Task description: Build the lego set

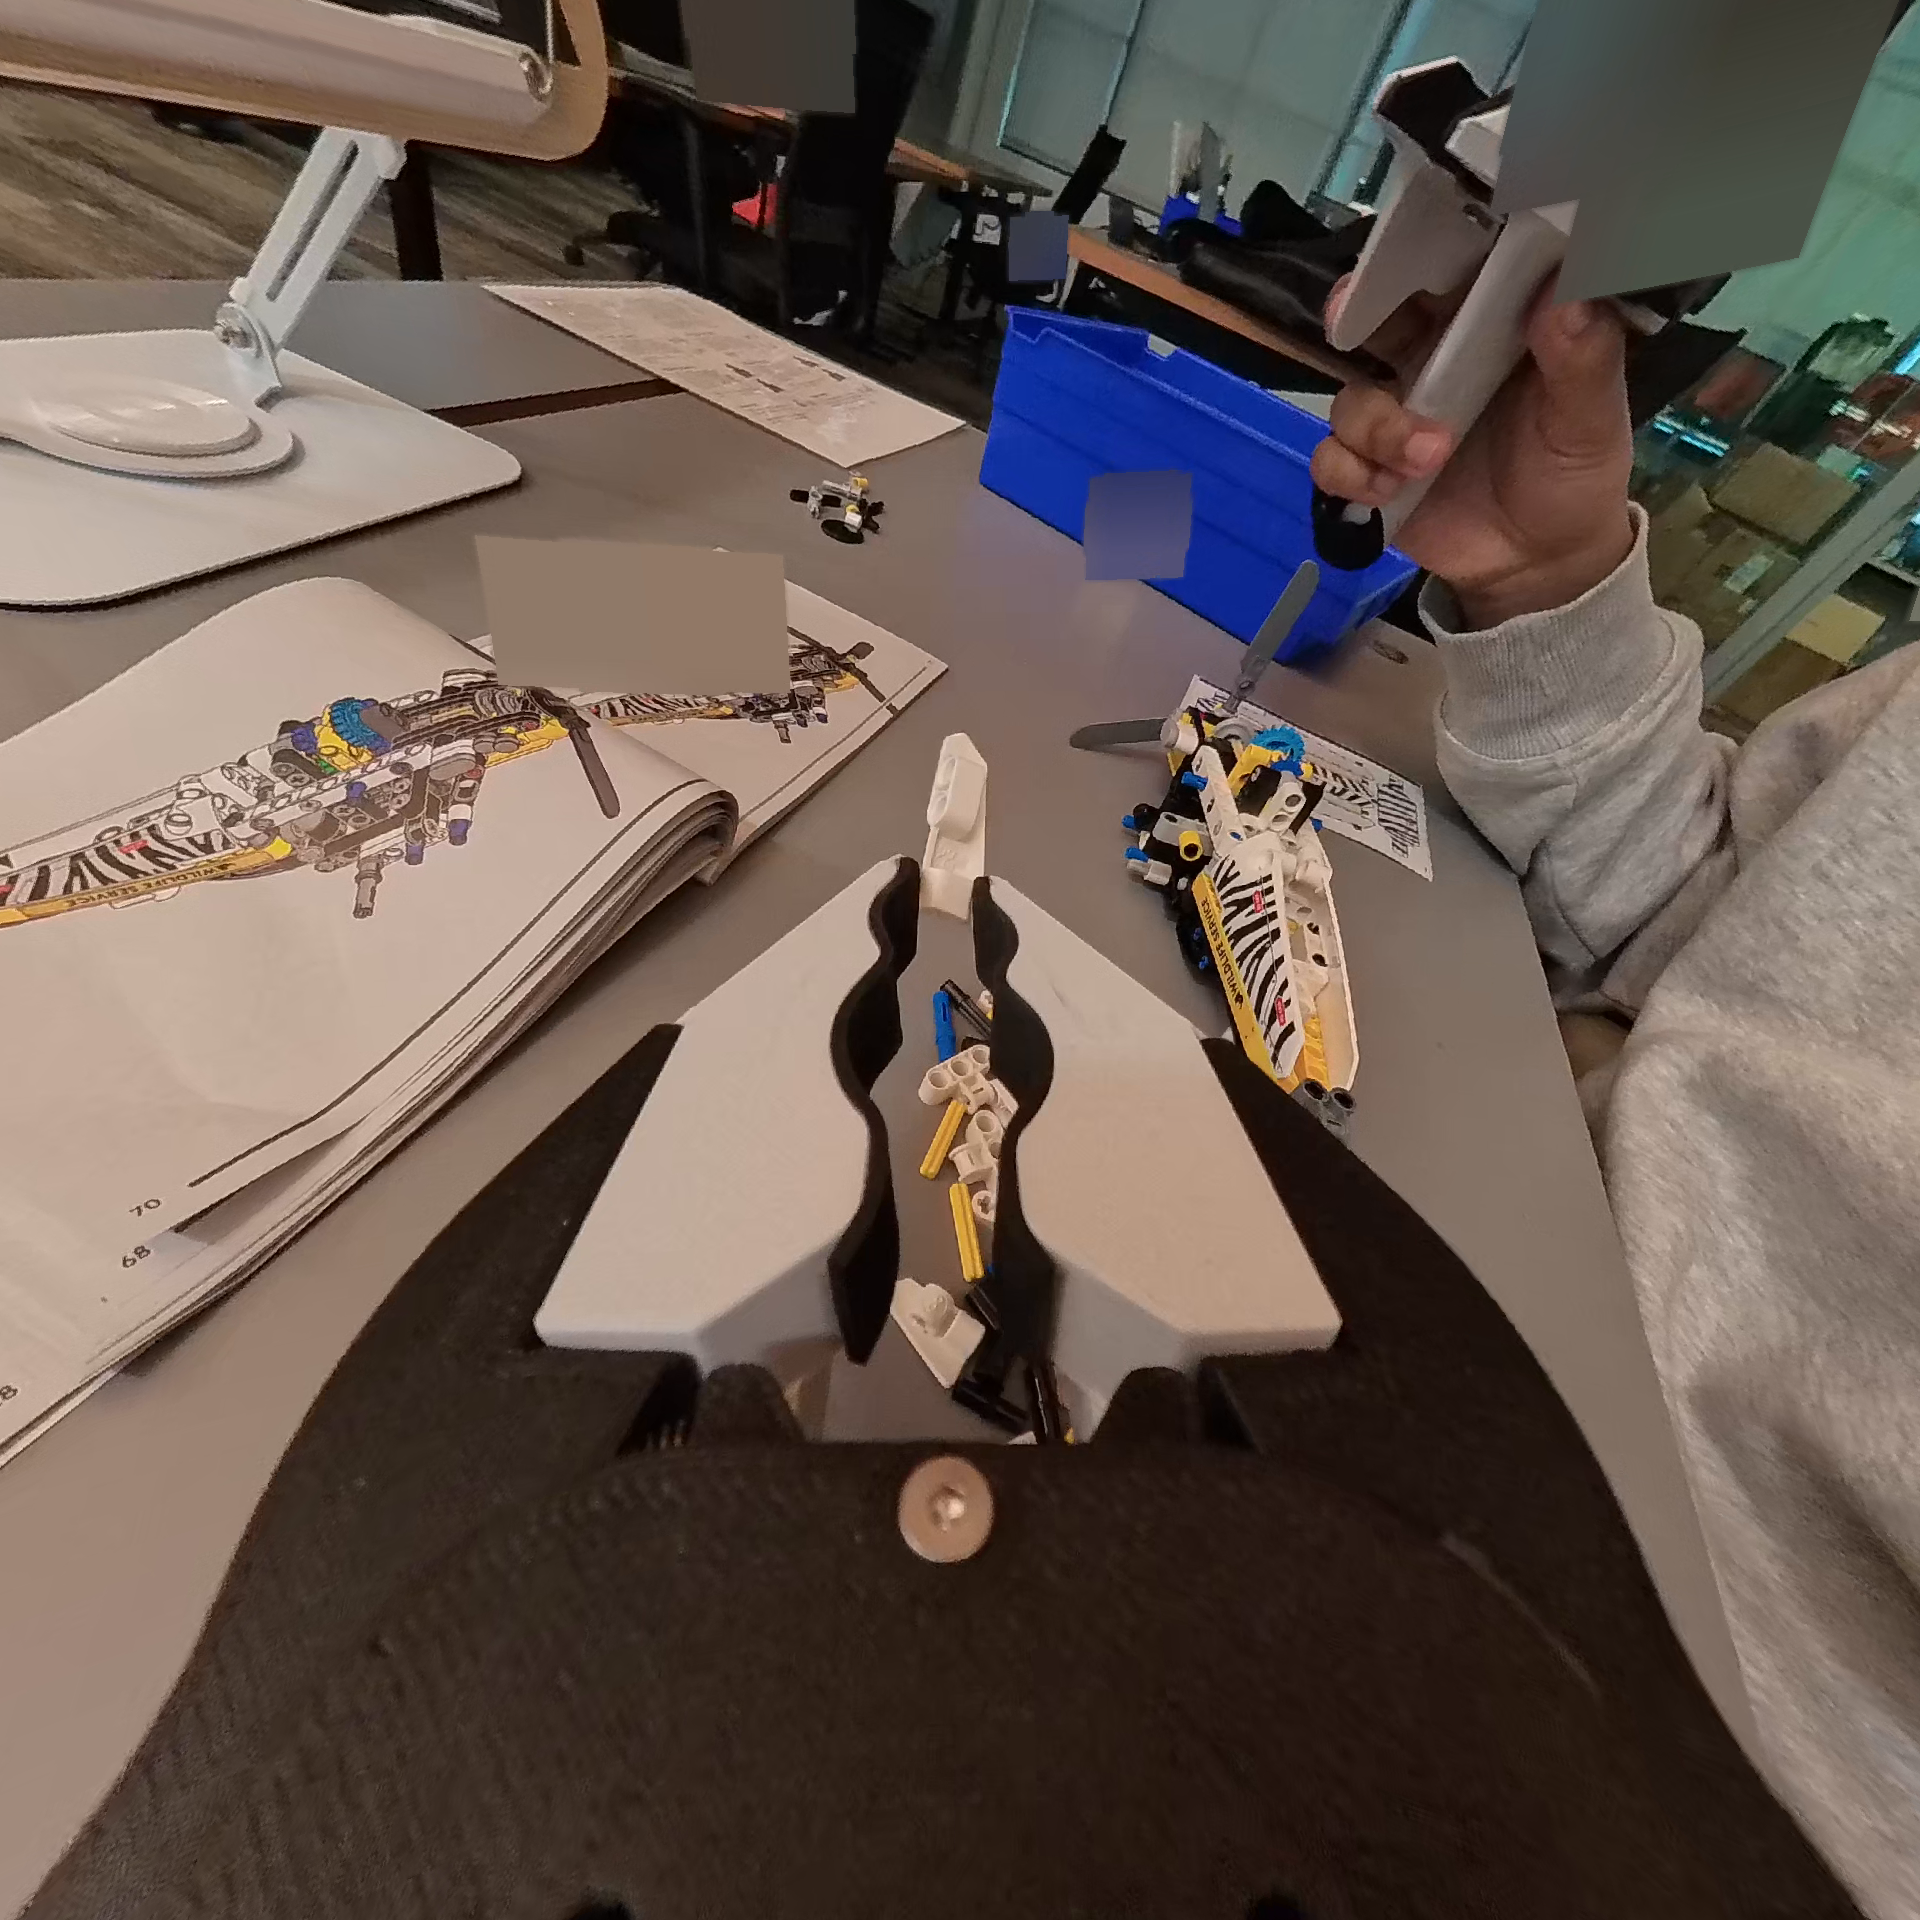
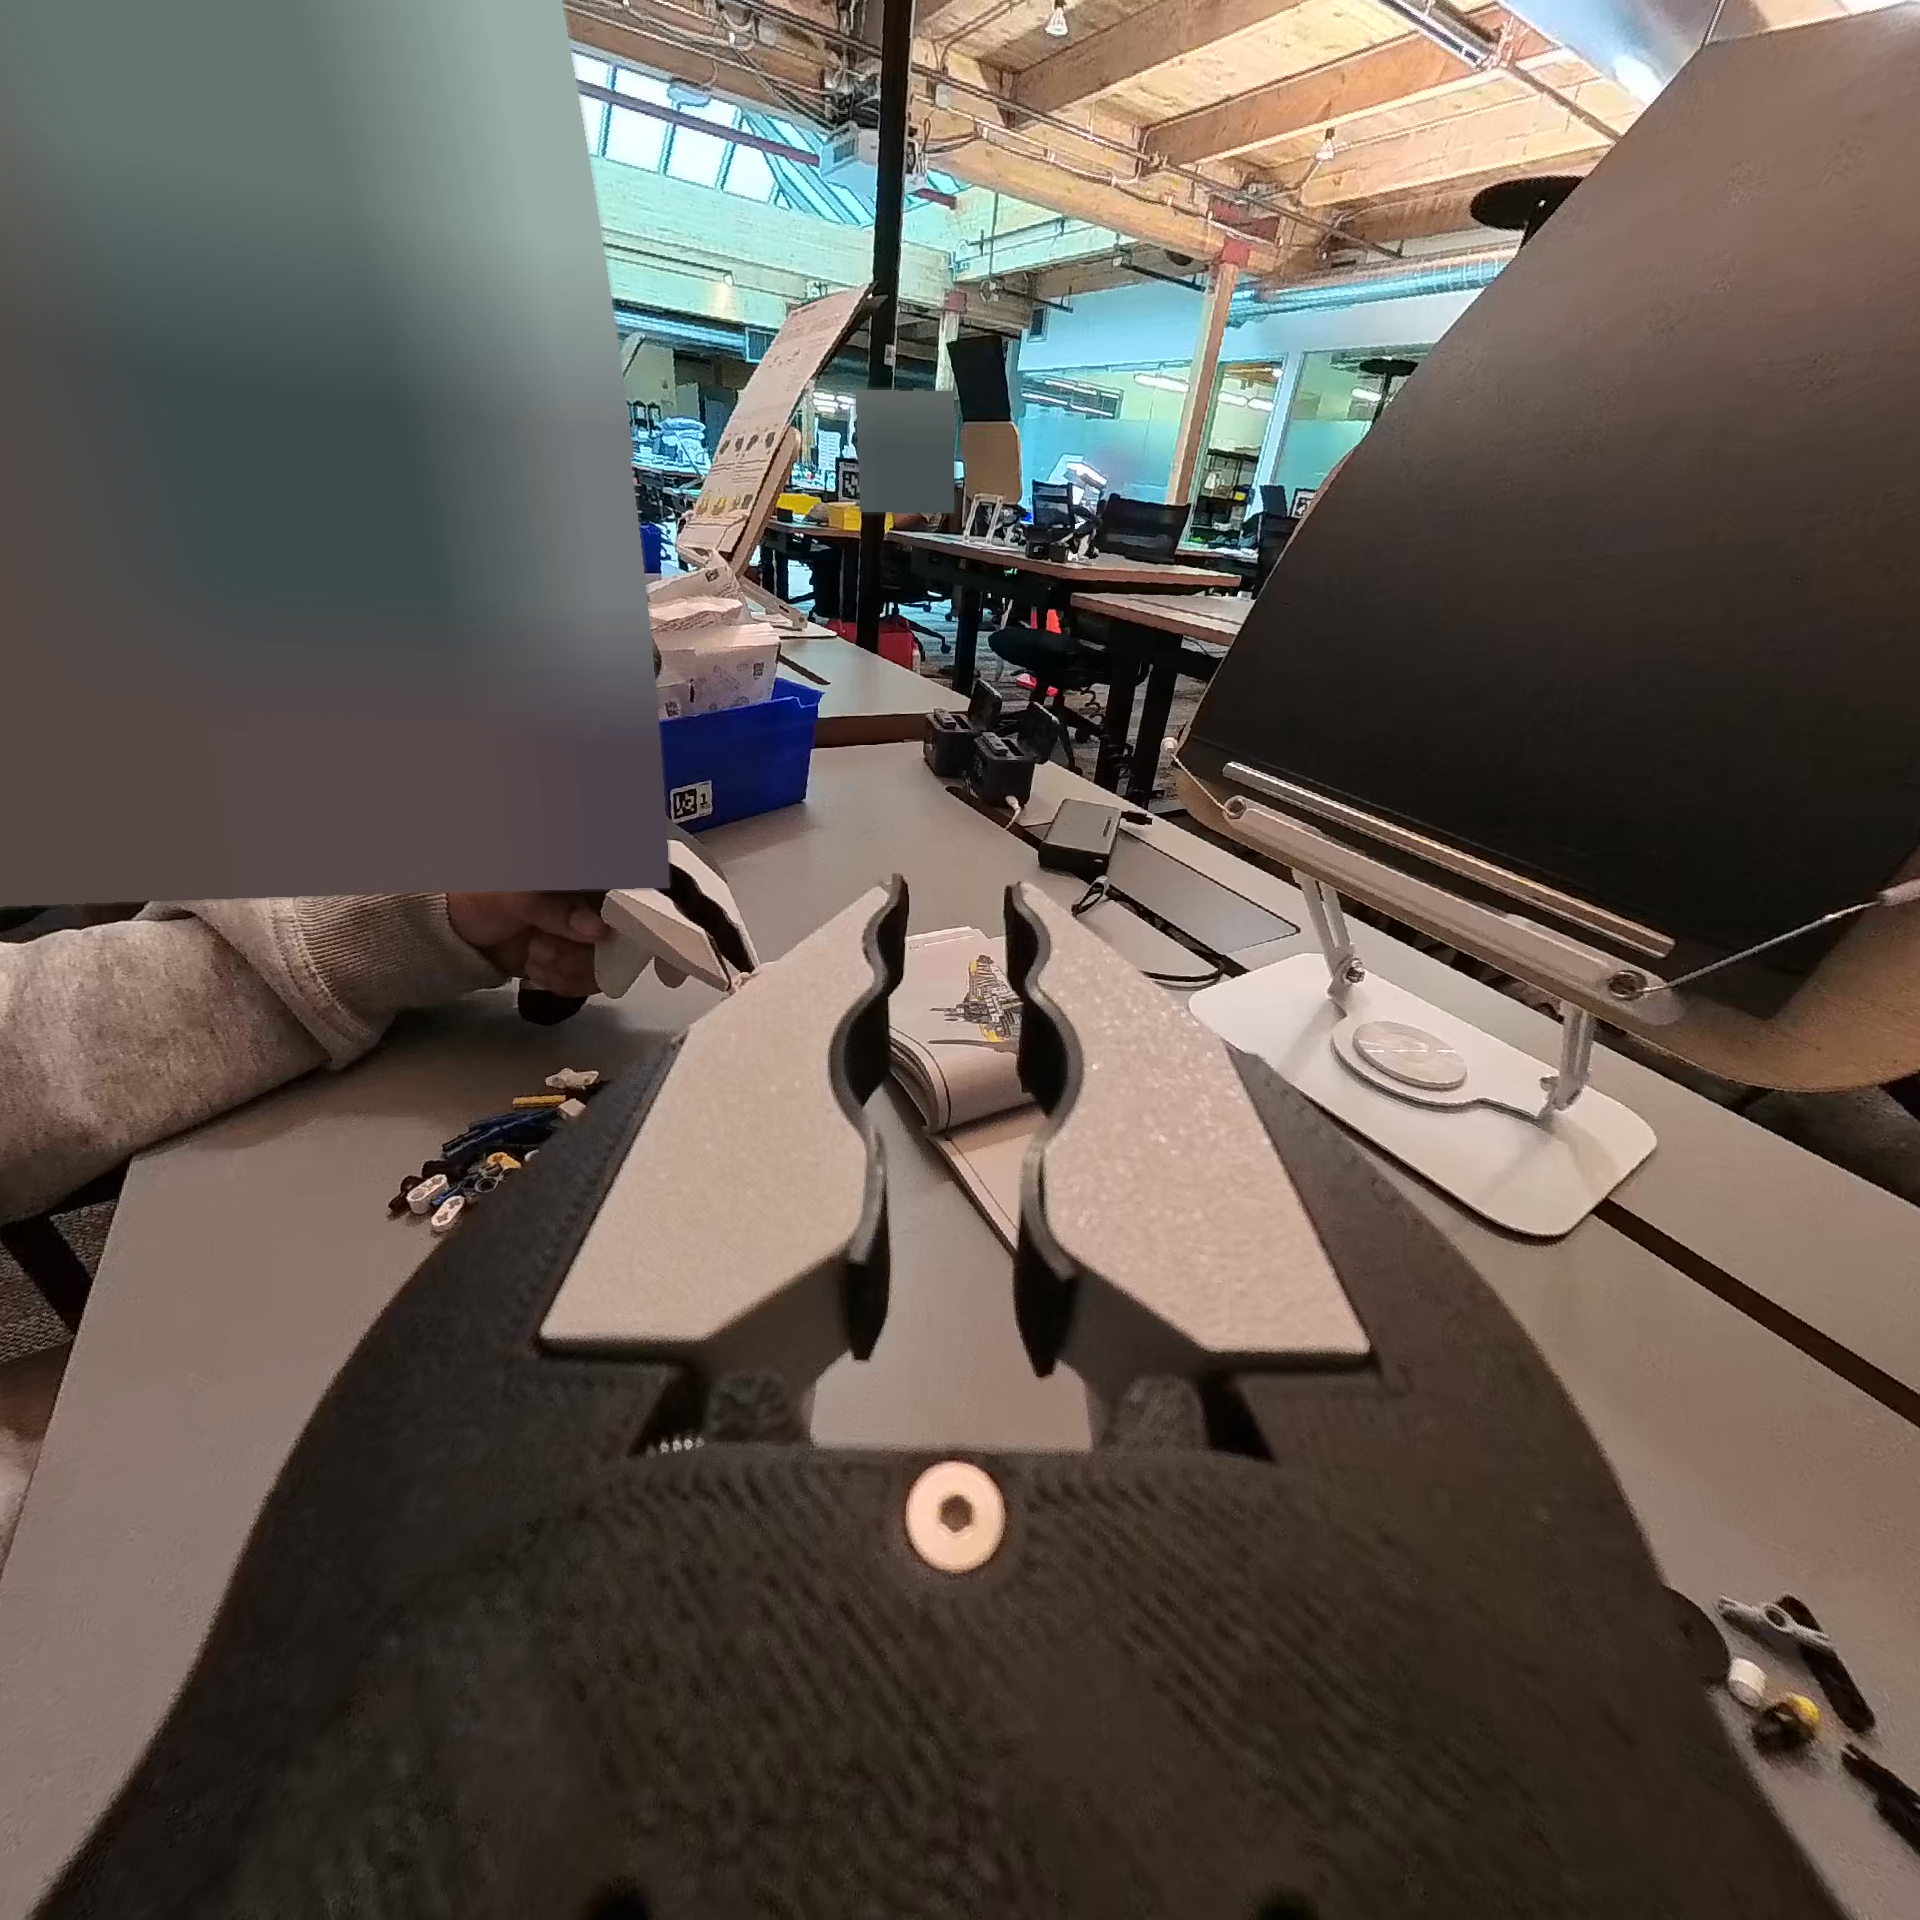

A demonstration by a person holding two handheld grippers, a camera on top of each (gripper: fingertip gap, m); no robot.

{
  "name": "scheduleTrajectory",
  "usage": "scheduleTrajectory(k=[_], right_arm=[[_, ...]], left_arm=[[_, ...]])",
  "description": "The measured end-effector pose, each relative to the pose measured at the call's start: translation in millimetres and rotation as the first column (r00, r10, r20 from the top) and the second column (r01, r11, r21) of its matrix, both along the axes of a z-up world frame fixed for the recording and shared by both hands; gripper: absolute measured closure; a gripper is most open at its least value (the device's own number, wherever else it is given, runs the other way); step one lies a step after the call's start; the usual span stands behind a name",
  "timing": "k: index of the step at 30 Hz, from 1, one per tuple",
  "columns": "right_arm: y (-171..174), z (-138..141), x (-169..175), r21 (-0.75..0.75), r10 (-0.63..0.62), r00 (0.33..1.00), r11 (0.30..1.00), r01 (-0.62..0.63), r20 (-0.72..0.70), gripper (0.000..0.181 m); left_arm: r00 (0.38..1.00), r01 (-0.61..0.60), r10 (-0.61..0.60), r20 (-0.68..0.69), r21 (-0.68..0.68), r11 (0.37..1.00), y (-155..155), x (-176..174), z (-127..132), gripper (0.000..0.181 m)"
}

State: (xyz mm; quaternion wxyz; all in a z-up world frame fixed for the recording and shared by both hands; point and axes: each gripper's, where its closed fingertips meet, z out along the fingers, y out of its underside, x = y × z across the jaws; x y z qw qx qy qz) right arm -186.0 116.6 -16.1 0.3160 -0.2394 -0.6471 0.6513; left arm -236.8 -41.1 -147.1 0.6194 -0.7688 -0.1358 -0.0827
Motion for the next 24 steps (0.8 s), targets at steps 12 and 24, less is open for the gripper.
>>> scheduleTrajectory(k=[12, 24], right_arm=[[0, -1, 0, 0.004, -0.002, 1.0, 1.0, 0.002, 0.001, 0.164], [7, -1, -1, 0.004, -0.022, 1.0, 1.0, 0.022, 0.005, 0.164]], left_arm=[[0.999, -0.025, 0.027, 0.02, -0.084, 0.996, -7, -7, -17, 0.173], [0.994, 0.058, -0.013, 0.109, -0.426, 0.903, -14, 7, -72, 0.172]])
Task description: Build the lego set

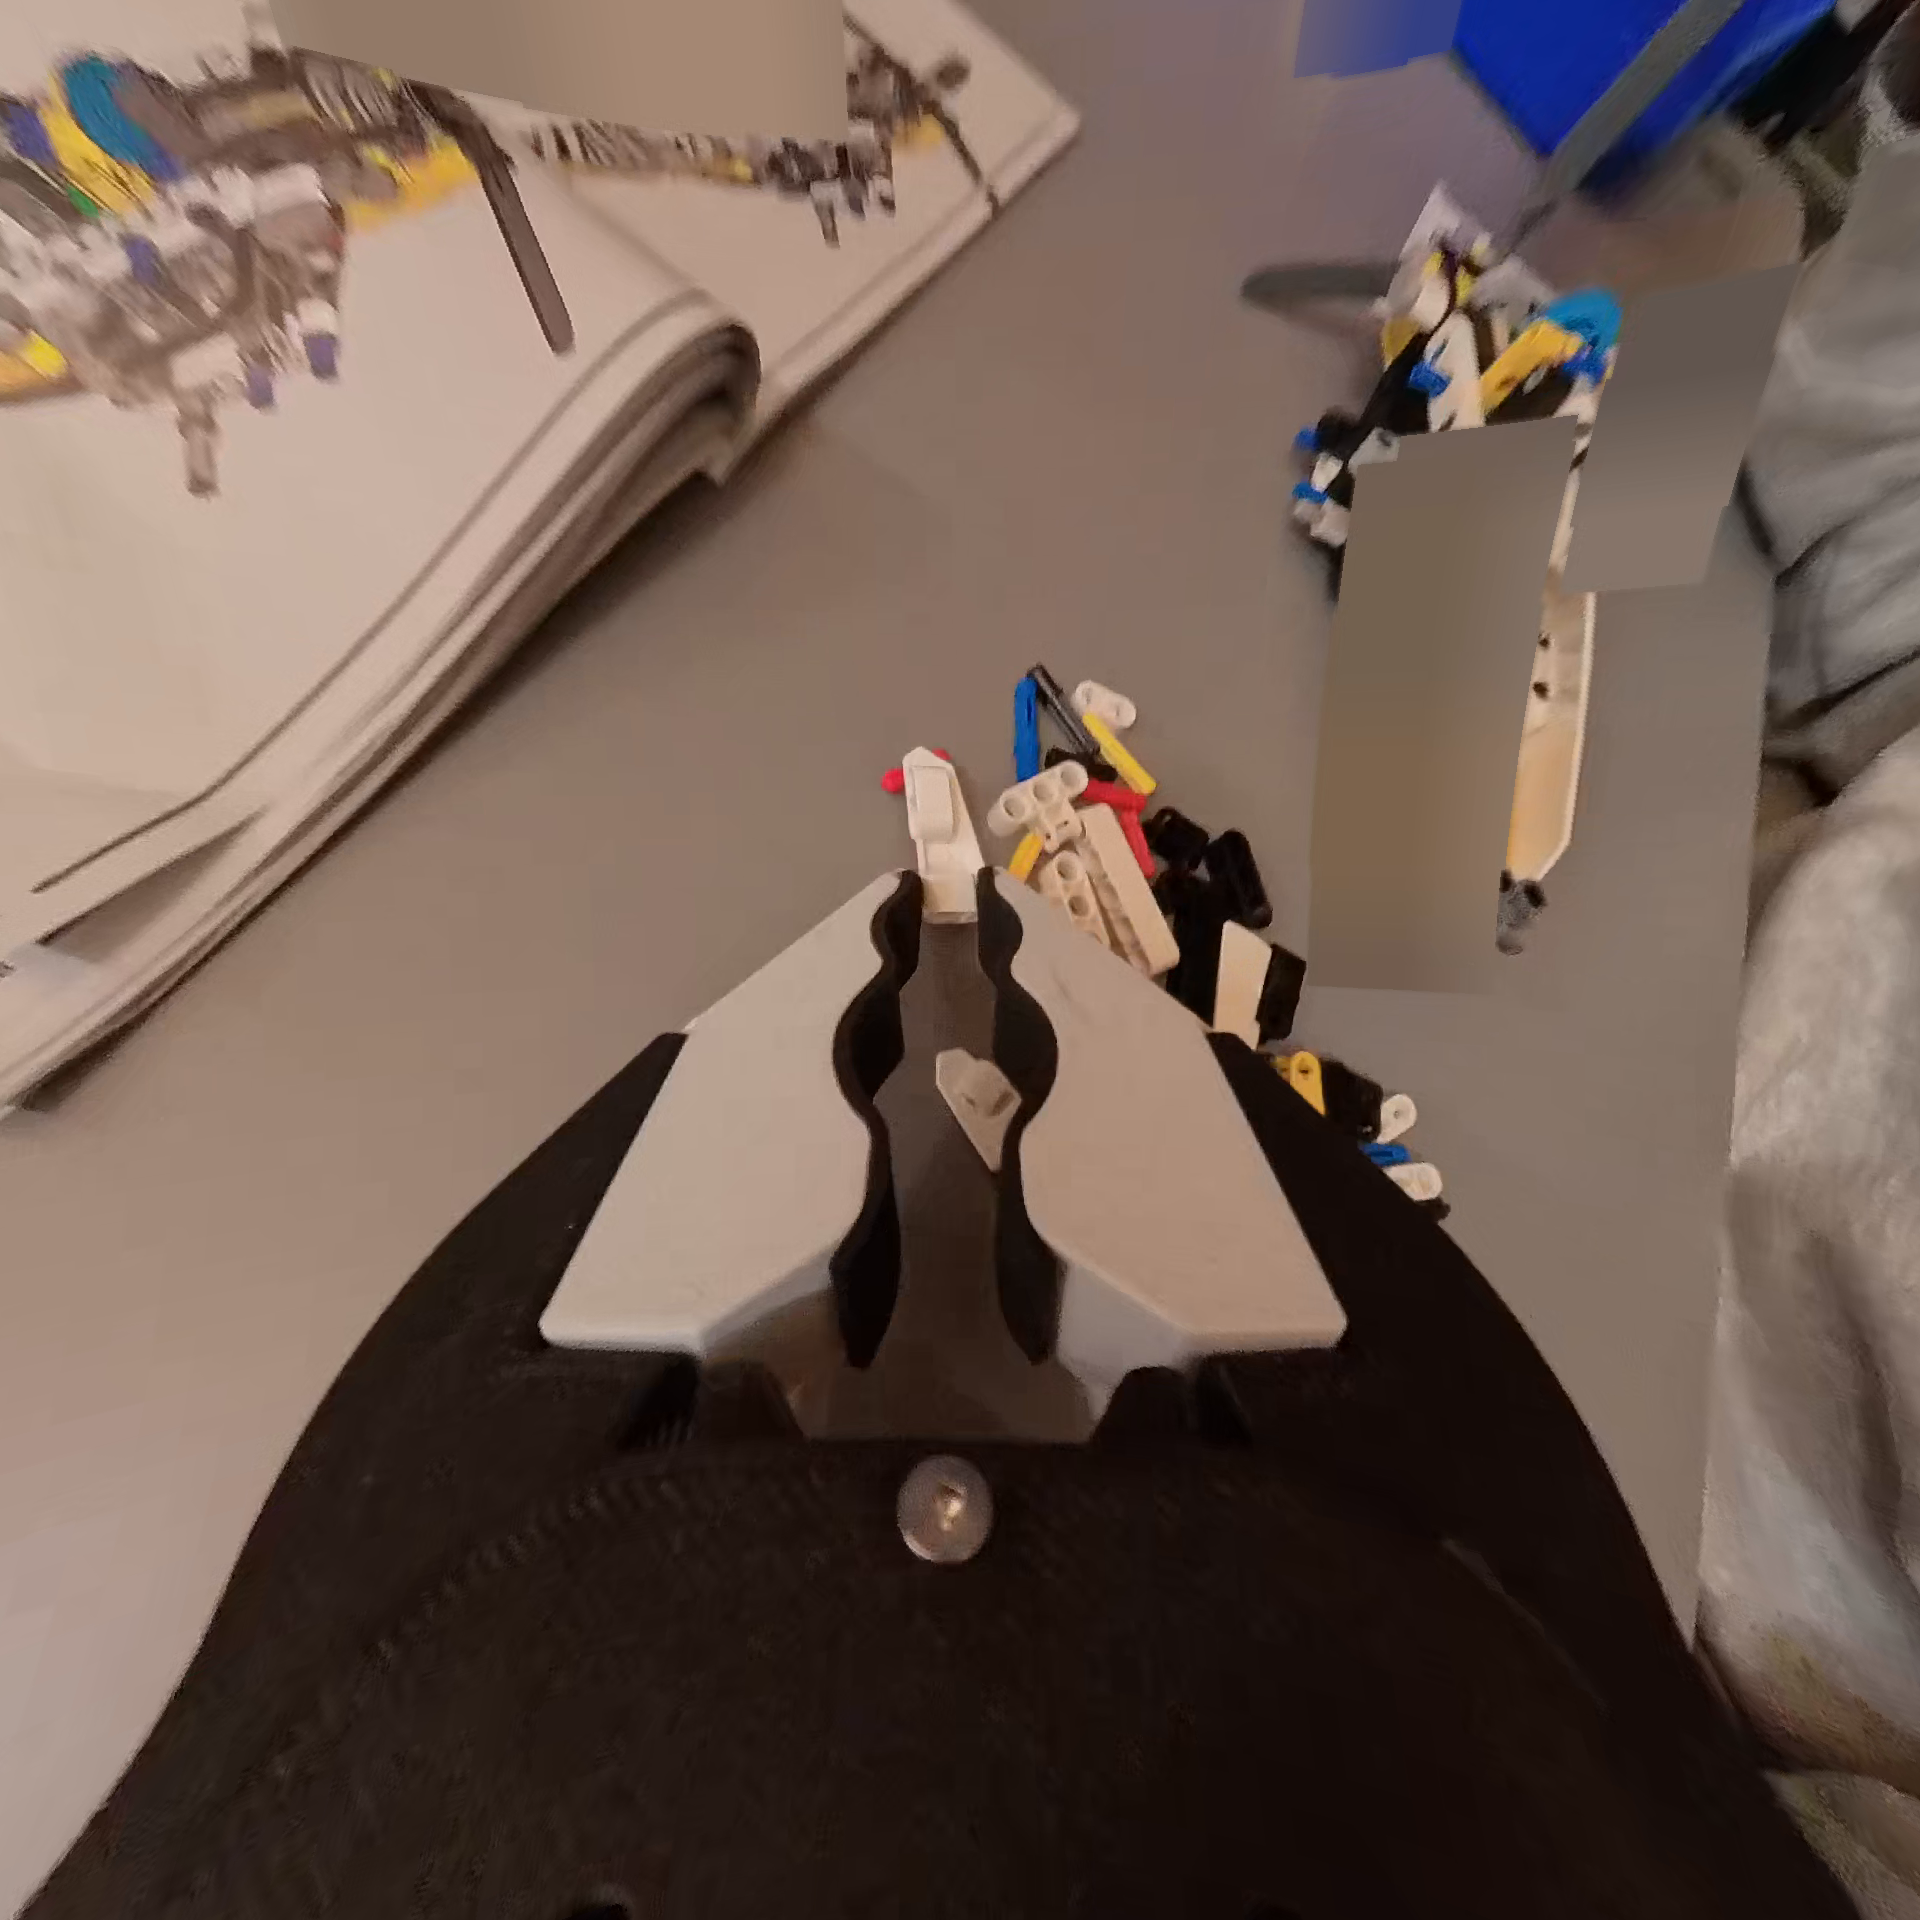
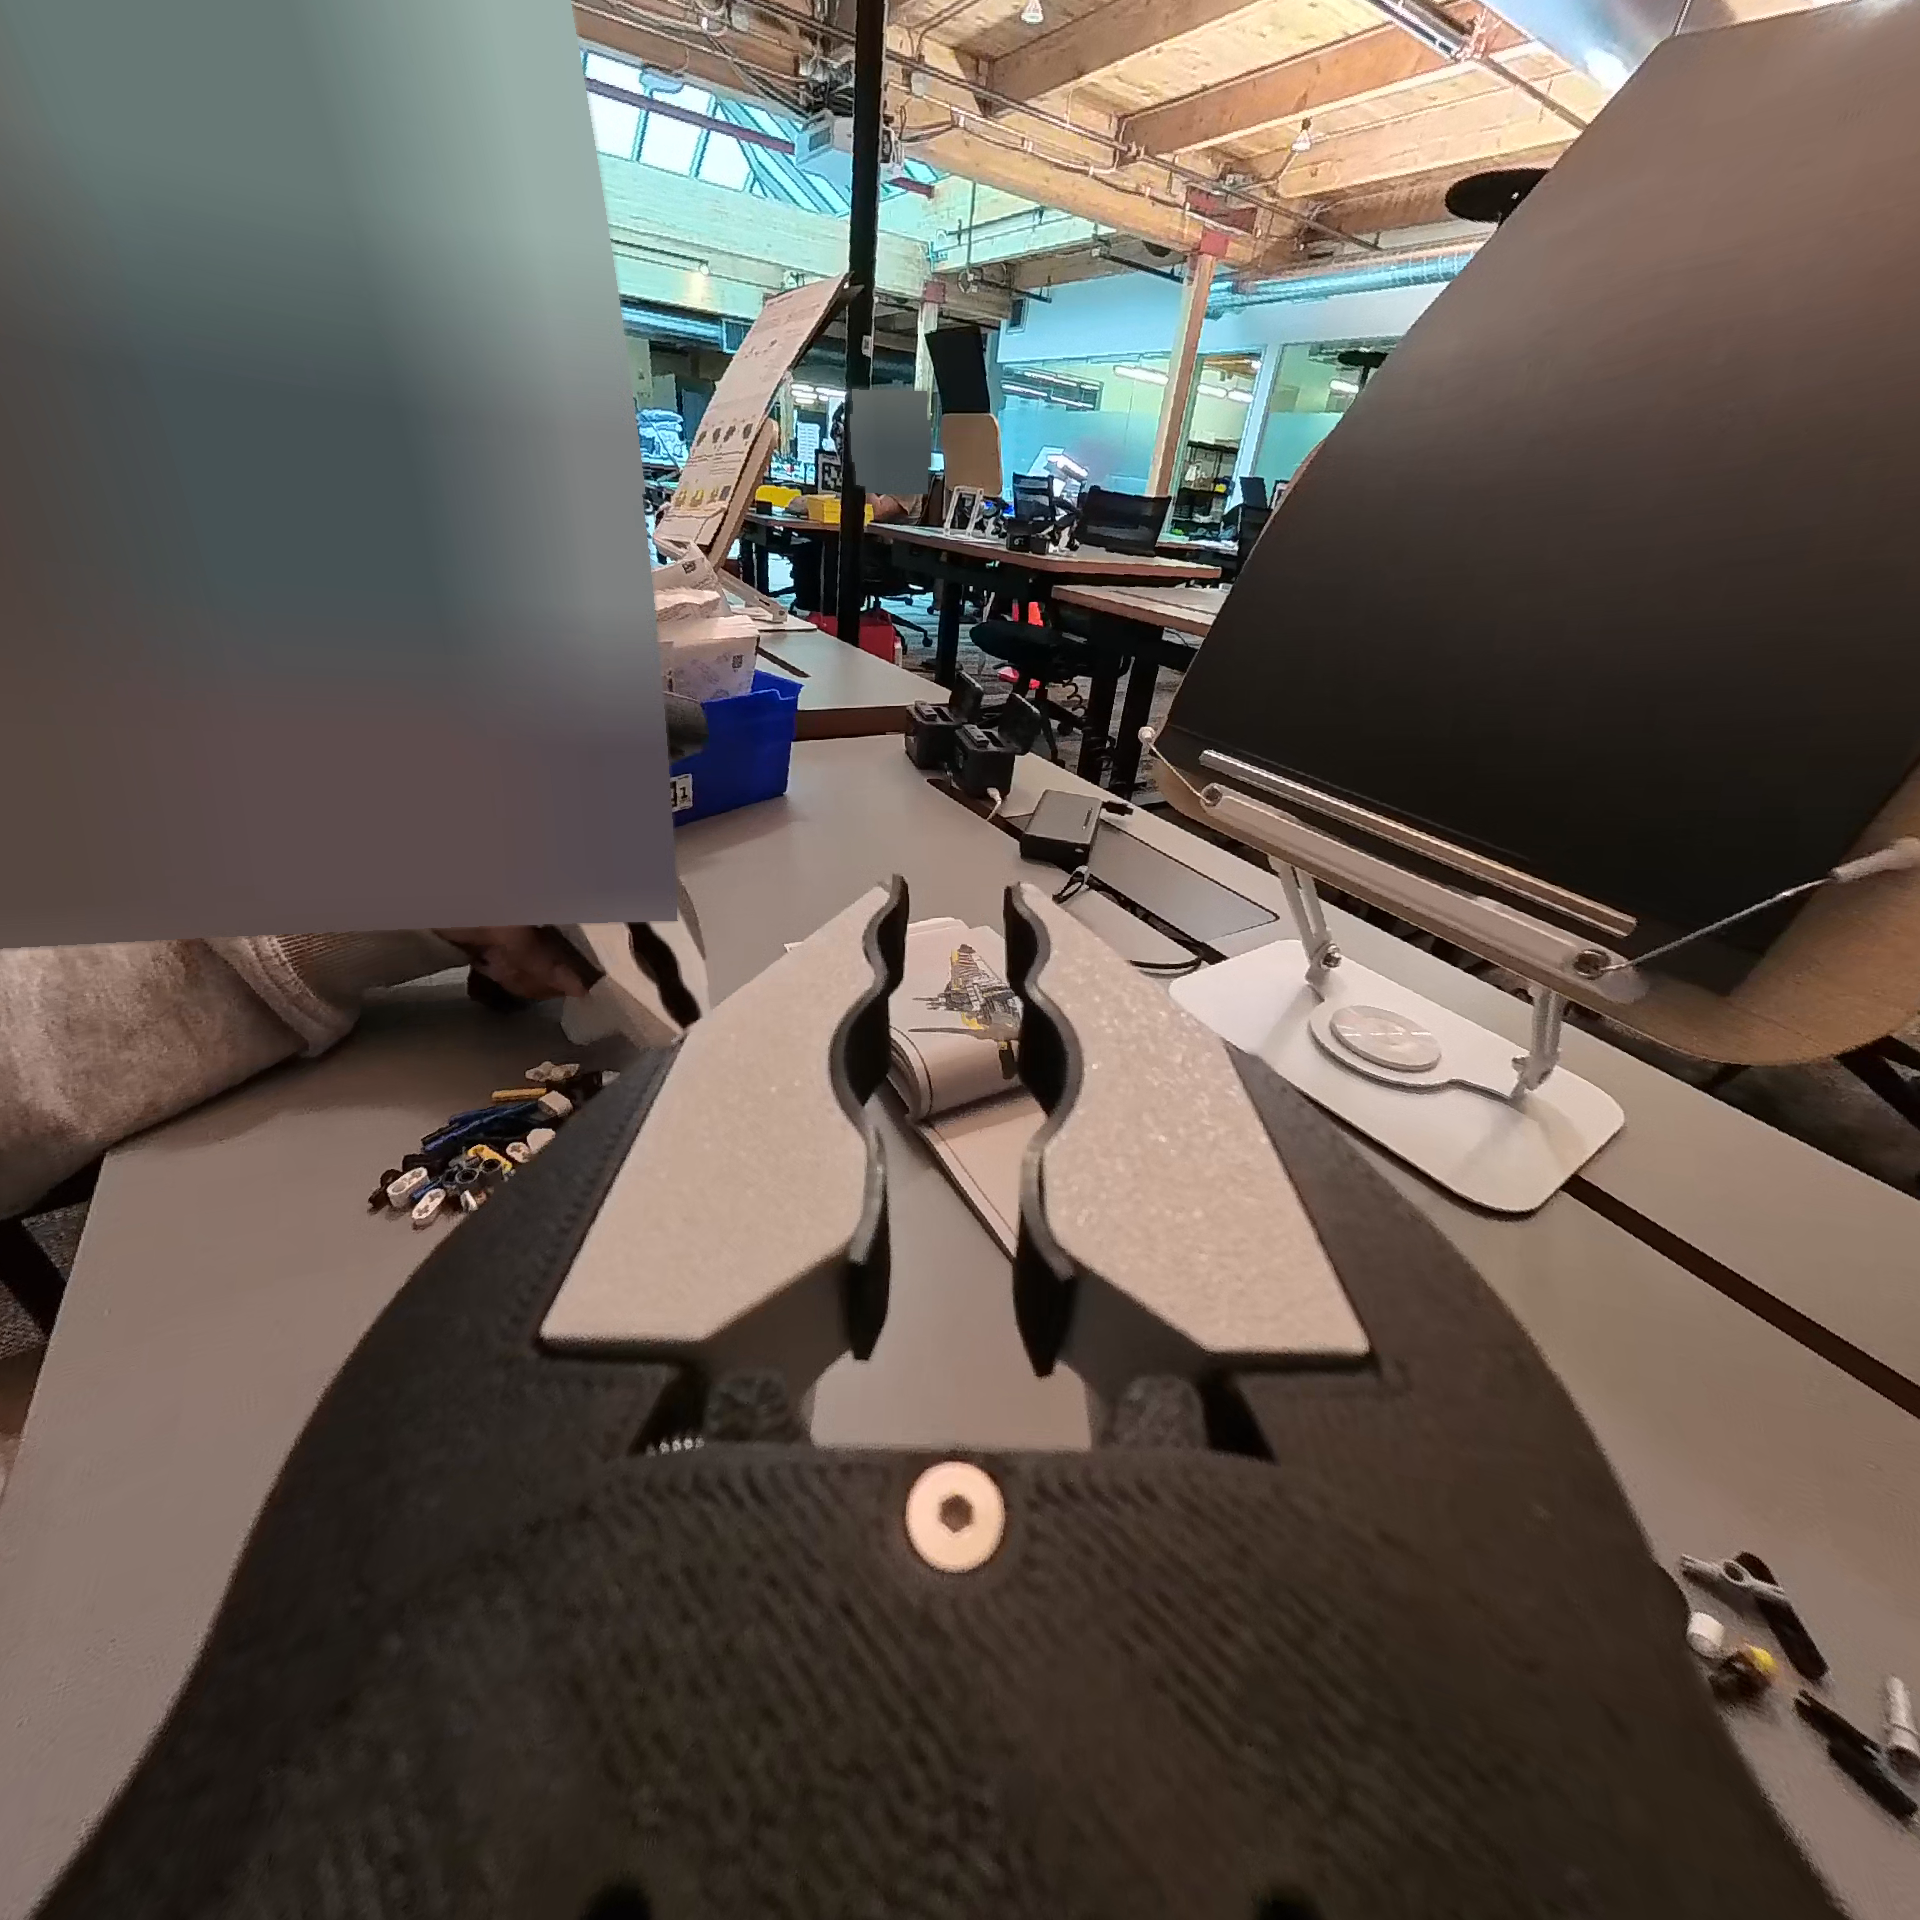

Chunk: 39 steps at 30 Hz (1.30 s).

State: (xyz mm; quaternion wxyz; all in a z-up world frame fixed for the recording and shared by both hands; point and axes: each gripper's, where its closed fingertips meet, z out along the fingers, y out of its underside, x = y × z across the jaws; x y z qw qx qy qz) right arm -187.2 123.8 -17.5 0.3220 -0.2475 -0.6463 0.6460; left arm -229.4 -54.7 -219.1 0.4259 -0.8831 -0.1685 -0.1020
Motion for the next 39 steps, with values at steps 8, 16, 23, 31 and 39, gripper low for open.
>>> scheduleTrajectory(k=[8, 16, 23, 31, 39], right_arm=[[6, -1, 3, -0.001, -0.017, 1.0, 1.0, 0.017, 0.004, 0.164], [8, 2, 6, -0.001, -0.024, 1.0, 1.0, 0.024, -0.006, 0.165], [7, 6, 8, 0.001, -0.02, 1.0, 1.0, 0.02, -0.021, 0.165], [4, 11, 9, 0.005, -0.014, 0.999, 1.0, 0.014, -0.034, 0.165], [5, 15, 12, 0.005, -0.018, 0.999, 1.0, 0.018, -0.05, 0.165]], left_arm=[[1.0, 0.011, -0.012, -0.019, -0.05, 0.999, -3, 7, 13, 0.143], [0.985, 0.16, -0.131, 0.115, -0.306, 0.938, -30, 60, -1, 0.161], [0.984, 0.176, -0.15, 0.096, -0.386, 0.905, -25, 71, -7, 0.16], [0.986, 0.156, -0.167, 0.009, -0.407, 0.9, -16, 66, -9, 0.164], [0.988, 0.145, -0.154, 0.009, -0.391, 0.909, -20, 61, -8, 0.165]])
